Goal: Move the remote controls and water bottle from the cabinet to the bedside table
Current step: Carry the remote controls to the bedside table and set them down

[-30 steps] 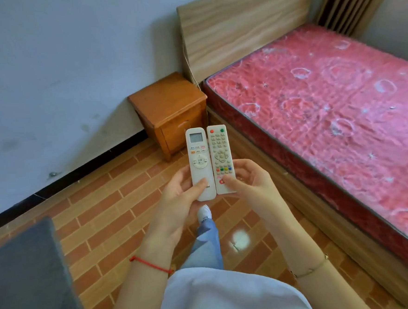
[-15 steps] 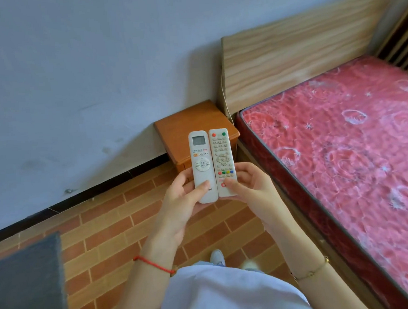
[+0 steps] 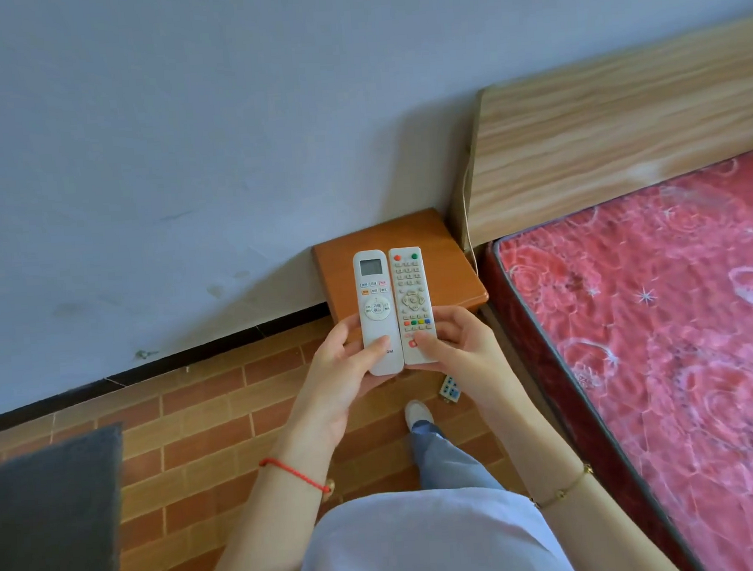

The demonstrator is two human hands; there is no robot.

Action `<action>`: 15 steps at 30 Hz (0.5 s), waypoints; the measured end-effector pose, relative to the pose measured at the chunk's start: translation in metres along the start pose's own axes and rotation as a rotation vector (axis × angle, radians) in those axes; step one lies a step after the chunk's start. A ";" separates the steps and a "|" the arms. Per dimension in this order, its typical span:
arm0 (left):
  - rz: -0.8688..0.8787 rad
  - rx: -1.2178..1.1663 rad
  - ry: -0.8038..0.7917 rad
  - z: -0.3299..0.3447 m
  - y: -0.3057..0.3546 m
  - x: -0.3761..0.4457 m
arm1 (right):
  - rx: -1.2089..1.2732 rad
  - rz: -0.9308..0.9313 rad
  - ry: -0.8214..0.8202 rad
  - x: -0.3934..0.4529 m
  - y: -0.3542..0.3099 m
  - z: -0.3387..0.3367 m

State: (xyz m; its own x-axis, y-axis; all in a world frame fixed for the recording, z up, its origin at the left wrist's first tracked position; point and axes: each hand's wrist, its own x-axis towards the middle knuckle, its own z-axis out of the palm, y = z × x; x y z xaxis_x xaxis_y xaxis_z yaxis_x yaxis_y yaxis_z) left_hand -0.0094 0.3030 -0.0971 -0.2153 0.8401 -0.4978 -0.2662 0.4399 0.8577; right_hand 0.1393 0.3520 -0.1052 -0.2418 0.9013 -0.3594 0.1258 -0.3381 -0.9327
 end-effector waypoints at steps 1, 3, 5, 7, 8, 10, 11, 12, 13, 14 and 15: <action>-0.005 -0.008 0.020 0.003 0.005 0.016 | -0.027 0.001 -0.011 0.019 -0.004 -0.002; -0.022 -0.040 0.058 0.008 0.015 0.047 | -0.073 0.002 -0.037 0.056 -0.014 -0.005; -0.043 -0.088 0.088 0.012 0.025 0.078 | -0.103 0.013 -0.067 0.091 -0.024 -0.008; -0.060 -0.115 0.117 0.015 0.032 0.111 | -0.144 0.031 -0.094 0.128 -0.030 -0.009; -0.070 -0.125 0.131 0.015 0.035 0.128 | -0.170 0.042 -0.105 0.147 -0.031 -0.009; -0.080 -0.144 0.160 0.015 0.038 0.161 | -0.215 0.058 -0.126 0.185 -0.030 -0.005; -0.084 -0.151 0.177 0.015 0.038 0.176 | -0.226 0.068 -0.137 0.203 -0.028 -0.003; -0.088 -0.158 0.196 0.014 0.038 0.192 | -0.229 0.085 -0.147 0.221 -0.026 0.000; -0.095 -0.168 0.211 0.012 0.037 0.207 | -0.227 0.106 -0.156 0.238 -0.023 0.004; -0.105 -0.179 0.220 0.009 0.035 0.223 | -0.227 0.129 -0.163 0.255 -0.019 0.007; -0.119 -0.188 0.223 0.005 0.033 0.239 | -0.227 0.151 -0.172 0.272 -0.014 0.012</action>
State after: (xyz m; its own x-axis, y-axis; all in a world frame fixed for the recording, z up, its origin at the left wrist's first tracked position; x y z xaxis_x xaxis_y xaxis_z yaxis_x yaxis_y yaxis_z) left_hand -0.0646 0.5198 -0.1873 -0.3675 0.6869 -0.6270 -0.4666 0.4471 0.7632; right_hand 0.0604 0.5990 -0.1905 -0.3611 0.7798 -0.5114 0.3792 -0.3782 -0.8445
